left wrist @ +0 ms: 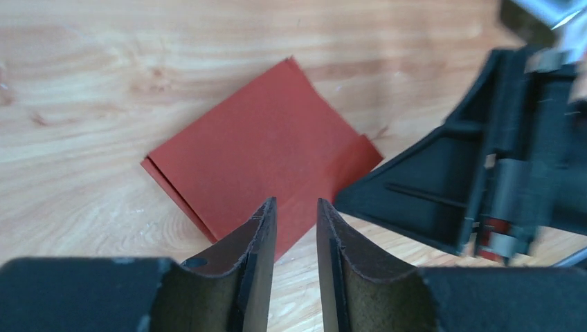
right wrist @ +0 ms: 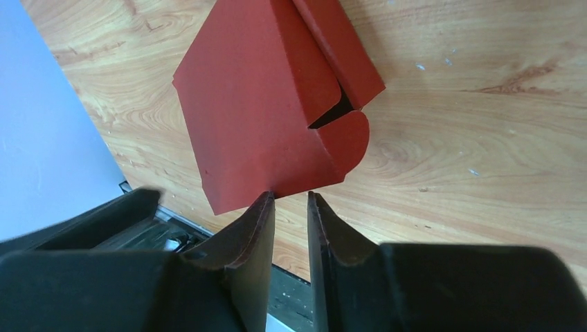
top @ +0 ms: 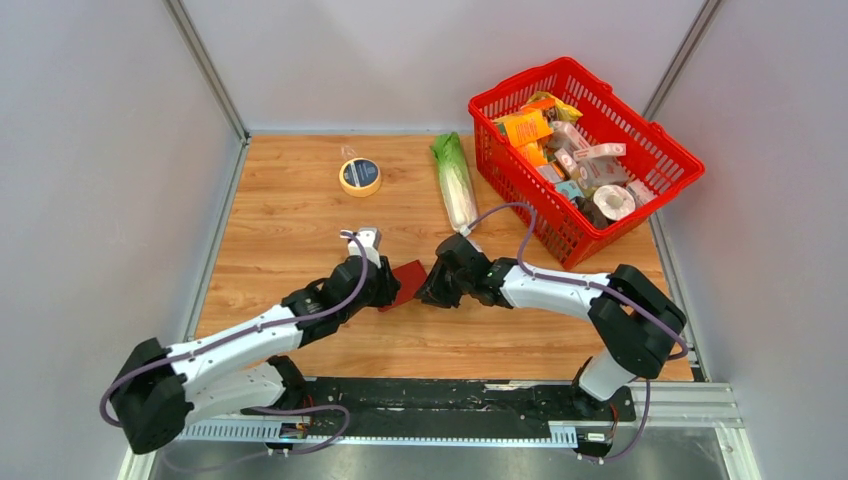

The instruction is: Fold the paper box

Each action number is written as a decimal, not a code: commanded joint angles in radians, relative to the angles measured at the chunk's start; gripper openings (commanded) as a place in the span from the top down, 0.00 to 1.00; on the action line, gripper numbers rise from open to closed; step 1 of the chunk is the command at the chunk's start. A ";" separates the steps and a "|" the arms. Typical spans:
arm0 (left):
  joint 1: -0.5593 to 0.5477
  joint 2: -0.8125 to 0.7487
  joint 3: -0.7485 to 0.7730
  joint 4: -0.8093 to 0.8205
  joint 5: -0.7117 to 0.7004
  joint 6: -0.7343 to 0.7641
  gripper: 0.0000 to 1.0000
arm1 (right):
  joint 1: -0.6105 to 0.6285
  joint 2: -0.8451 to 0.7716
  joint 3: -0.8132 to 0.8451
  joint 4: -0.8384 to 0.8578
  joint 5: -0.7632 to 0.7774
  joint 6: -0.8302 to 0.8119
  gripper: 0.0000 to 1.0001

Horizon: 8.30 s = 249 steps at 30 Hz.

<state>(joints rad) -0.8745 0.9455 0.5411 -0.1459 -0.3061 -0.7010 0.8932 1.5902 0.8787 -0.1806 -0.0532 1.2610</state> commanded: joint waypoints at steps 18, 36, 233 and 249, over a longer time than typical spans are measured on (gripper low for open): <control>0.049 0.220 -0.193 0.307 0.078 -0.089 0.73 | -0.208 0.069 0.183 0.018 -0.612 -0.681 0.56; 0.049 0.187 -0.198 0.269 0.085 -0.080 0.73 | -0.206 0.154 0.209 0.021 -0.409 -0.833 0.65; 0.193 0.133 -0.323 0.518 0.208 -0.609 0.67 | -0.260 0.130 0.173 -0.141 -0.180 -0.787 0.54; 0.382 -0.358 -0.289 -0.019 0.731 -0.845 0.77 | 0.503 -0.394 -0.153 0.273 0.542 -1.494 0.15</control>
<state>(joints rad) -0.5121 0.6498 0.3225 -0.1455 0.2367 -1.3746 1.3396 1.1374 0.7433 -0.0956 0.3012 0.0162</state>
